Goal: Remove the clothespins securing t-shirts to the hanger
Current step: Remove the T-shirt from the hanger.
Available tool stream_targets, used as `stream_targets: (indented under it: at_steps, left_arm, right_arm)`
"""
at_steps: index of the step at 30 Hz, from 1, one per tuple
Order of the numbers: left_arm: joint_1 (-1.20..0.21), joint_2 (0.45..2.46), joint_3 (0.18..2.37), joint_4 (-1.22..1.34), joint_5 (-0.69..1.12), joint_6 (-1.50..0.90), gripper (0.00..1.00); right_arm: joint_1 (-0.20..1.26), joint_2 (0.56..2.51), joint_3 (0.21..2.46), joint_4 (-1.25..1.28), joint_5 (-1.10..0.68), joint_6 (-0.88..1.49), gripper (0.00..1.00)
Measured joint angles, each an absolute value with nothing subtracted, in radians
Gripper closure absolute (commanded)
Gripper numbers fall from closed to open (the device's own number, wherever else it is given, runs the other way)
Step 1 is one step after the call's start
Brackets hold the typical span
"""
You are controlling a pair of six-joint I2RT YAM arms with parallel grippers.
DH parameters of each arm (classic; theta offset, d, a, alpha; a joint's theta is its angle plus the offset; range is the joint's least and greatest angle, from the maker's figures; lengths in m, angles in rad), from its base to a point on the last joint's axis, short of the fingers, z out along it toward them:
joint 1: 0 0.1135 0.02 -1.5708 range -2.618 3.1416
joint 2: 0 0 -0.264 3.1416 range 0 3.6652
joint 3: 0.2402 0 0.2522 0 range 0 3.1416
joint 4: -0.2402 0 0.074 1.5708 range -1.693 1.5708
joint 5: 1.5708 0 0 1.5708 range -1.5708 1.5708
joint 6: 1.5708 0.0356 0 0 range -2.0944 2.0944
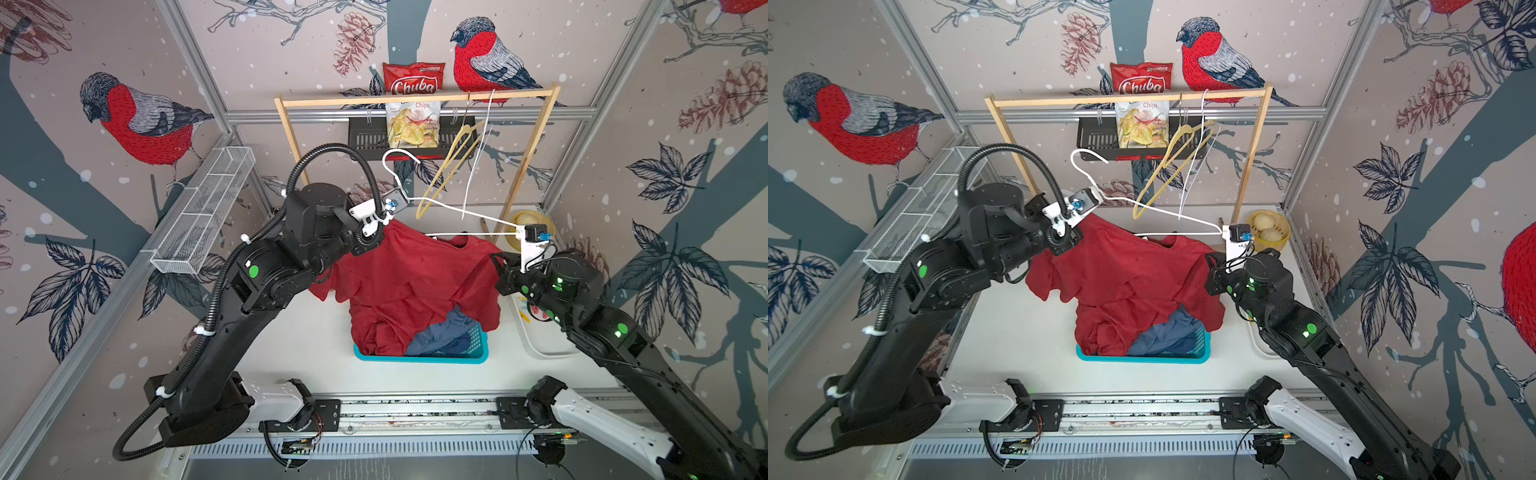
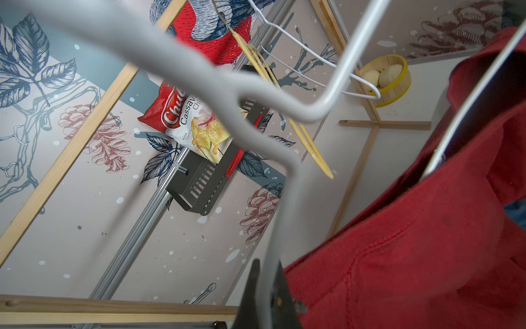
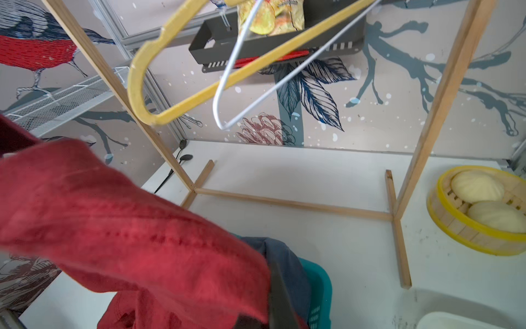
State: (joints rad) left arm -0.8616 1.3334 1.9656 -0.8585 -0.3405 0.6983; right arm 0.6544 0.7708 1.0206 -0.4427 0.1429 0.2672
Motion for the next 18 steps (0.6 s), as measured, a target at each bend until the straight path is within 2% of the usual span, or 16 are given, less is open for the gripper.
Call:
stream_targets:
  at_steps: [3, 7, 9, 13, 18]
  left_arm:
    - [-0.937, 1.385, 1.995, -0.885, -0.45, 0.734, 1.0]
    - [-1.005, 1.436, 2.034, -0.903, -0.559, 0.77, 1.0]
    - [-1.022, 1.452, 2.051, -0.907, -0.588, 0.786, 1.0]
    - [-1.041, 1.477, 2.073, -0.91, -0.634, 0.803, 1.0]
    - [-1.068, 1.497, 2.084, -0.914, -0.66, 0.821, 1.0]
  right_arm:
    - [0.588, 0.739, 0.95, -0.412, 0.1, 0.297, 0.8]
    - [0.506, 0.701, 0.888, -0.393, 0.041, 0.343, 0.48]
    - [0.483, 0.684, 0.879, -0.393, 0.029, 0.343, 0.36]
    - [0.464, 0.65, 0.884, -0.397, 0.022, 0.34, 0.29]
    - [0.463, 0.603, 0.914, -0.421, 0.044, 0.313, 0.27]
